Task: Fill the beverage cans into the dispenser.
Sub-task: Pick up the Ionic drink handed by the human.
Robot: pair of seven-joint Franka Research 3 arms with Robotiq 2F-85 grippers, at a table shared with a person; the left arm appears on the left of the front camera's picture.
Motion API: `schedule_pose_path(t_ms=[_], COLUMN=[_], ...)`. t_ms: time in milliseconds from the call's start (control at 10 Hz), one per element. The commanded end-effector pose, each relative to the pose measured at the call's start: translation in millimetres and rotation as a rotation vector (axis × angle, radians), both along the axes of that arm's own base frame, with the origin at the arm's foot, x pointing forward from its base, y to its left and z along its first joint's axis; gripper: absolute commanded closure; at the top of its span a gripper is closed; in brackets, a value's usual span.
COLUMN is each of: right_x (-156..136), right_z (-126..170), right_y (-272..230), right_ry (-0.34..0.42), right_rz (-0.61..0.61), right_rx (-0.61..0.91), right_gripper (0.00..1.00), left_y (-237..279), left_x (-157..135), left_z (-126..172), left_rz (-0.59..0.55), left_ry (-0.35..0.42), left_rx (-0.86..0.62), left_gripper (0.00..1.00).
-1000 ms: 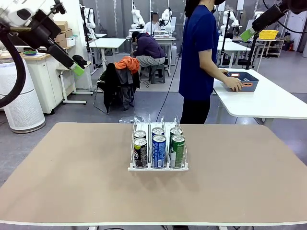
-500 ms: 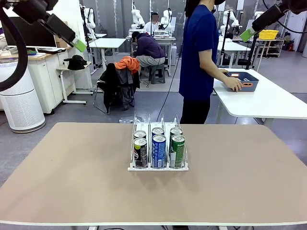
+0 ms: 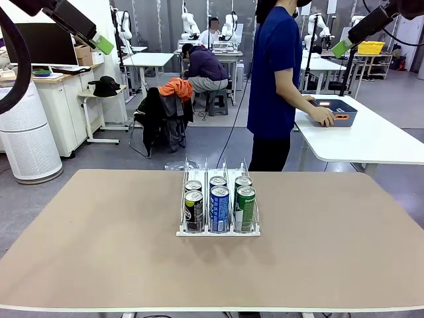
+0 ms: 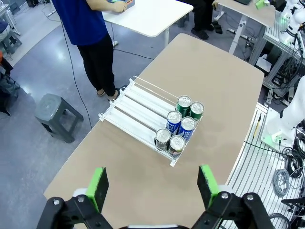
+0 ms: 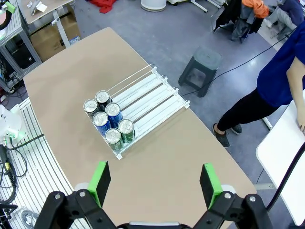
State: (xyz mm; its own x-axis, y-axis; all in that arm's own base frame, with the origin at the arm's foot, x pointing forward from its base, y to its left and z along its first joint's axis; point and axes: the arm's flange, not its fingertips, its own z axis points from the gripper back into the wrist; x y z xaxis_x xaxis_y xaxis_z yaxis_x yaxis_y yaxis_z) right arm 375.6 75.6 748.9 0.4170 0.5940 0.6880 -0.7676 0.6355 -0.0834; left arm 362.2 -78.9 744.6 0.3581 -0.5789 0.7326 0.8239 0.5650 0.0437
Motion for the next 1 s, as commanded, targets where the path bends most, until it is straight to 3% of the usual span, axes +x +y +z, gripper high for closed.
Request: schedule_pose_path(t_ms=[0,100,900], right_x=[-0.4,-0.4,-0.4], right_z=[-0.8,-0.8,-0.8], right_y=[0.5,0.5,0.5], right_ry=[0.001,0.001,0.001], right_rz=[-0.001,-0.001,-0.001], right_rx=[0.0,0.0,0.0], right_gripper=[0.0,0.0,0.0], left_y=[4.7,0.0,0.0], left_x=[-3.2,0.0,0.0], left_z=[-5.2,0.0,0.0], left_rz=[-0.042,0.0,0.0], left_ry=[-0.038,0.0,0.0], left_rx=[0.024,0.0,0.0], left_gripper=[0.0,0.0,0.0])
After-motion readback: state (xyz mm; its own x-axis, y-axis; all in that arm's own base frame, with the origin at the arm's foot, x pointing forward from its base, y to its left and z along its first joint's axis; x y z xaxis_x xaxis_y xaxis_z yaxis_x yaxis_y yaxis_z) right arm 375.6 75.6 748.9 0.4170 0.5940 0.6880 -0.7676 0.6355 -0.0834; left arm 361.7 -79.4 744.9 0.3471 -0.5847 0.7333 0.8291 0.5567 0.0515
